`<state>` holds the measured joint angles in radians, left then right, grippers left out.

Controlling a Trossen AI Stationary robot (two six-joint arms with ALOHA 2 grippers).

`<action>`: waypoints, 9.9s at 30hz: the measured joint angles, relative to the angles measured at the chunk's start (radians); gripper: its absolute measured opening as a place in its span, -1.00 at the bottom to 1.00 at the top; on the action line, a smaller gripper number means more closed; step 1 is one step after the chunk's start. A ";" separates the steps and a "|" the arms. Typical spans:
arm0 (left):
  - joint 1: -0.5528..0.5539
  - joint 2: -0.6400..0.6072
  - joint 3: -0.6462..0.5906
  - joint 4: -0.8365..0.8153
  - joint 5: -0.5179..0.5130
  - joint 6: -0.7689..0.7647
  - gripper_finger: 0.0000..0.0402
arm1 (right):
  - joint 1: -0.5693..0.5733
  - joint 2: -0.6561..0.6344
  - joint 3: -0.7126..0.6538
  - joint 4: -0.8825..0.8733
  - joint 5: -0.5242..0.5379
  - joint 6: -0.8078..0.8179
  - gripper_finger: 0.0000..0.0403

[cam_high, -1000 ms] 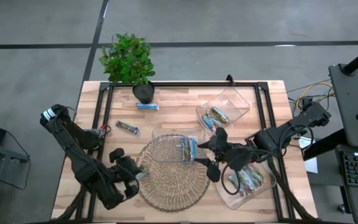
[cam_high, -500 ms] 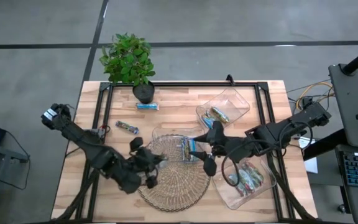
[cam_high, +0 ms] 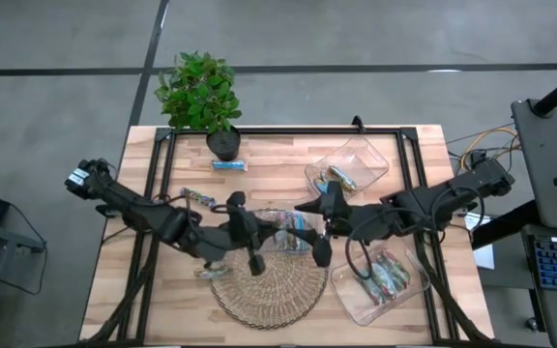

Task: Pick and place Granola Bars by type
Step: Put the red granola bar into the bottom transparent bin, then put the blue granola bar into the middle transparent bin

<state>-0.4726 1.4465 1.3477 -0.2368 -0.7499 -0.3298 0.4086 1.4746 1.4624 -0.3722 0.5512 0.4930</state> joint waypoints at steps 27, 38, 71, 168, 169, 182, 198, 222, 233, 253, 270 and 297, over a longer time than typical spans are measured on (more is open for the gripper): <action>0.049 0.000 0.008 0.053 0.035 0.067 -1.00 | -0.060 0.011 0.000 0.123 -0.061 -0.054 0.14; 0.050 0.000 0.007 0.073 0.037 0.066 -1.00 | -0.071 0.047 0.002 0.122 -0.114 -0.046 -0.16; 0.052 -0.005 0.007 0.055 0.035 0.027 -0.69 | -0.074 0.039 0.055 0.058 -0.115 -0.103 -0.76; 0.052 -0.155 0.006 -0.356 0.209 -0.111 0.06 | 0.285 0.269 -0.360 -0.463 -0.473 1.232 -0.89; 0.053 -0.155 0.006 -0.356 0.208 -0.120 0.06 | 0.285 0.267 -0.370 -0.450 -0.472 1.216 -0.89; 0.054 -0.155 0.006 -0.355 0.199 -0.188 0.06 | 0.283 0.262 -0.433 -0.361 -0.420 1.149 -0.82; 0.054 -0.154 0.006 -0.356 0.220 -0.210 0.06 | 0.284 0.266 -0.404 -0.391 -0.357 1.141 -0.36; 0.053 -0.153 0.006 -0.367 0.237 -0.246 0.06 | 0.282 0.139 -0.393 -0.498 -0.229 1.080 -0.20; 0.053 -0.153 0.006 -0.367 0.237 -0.273 0.06 | 0.282 0.072 -0.391 -0.477 0.163 0.934 -0.20; 0.054 -0.153 0.006 -0.366 0.236 -0.337 0.06 | 0.271 0.085 -0.389 -0.429 0.369 0.857 -0.20; 0.055 -0.153 0.006 -0.370 0.236 -0.554 0.06 | 0.271 0.085 -0.367 -0.345 0.367 0.854 -0.20; 0.202 -0.246 -0.438 -1.052 0.065 -0.257 0.06 | 0.224 0.084 -0.138 -0.346 0.357 0.528 -0.20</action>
<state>-0.2708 1.2000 0.9098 -1.2891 -0.6854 -0.5866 0.6328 1.5589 1.3240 -0.7185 0.9083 1.0207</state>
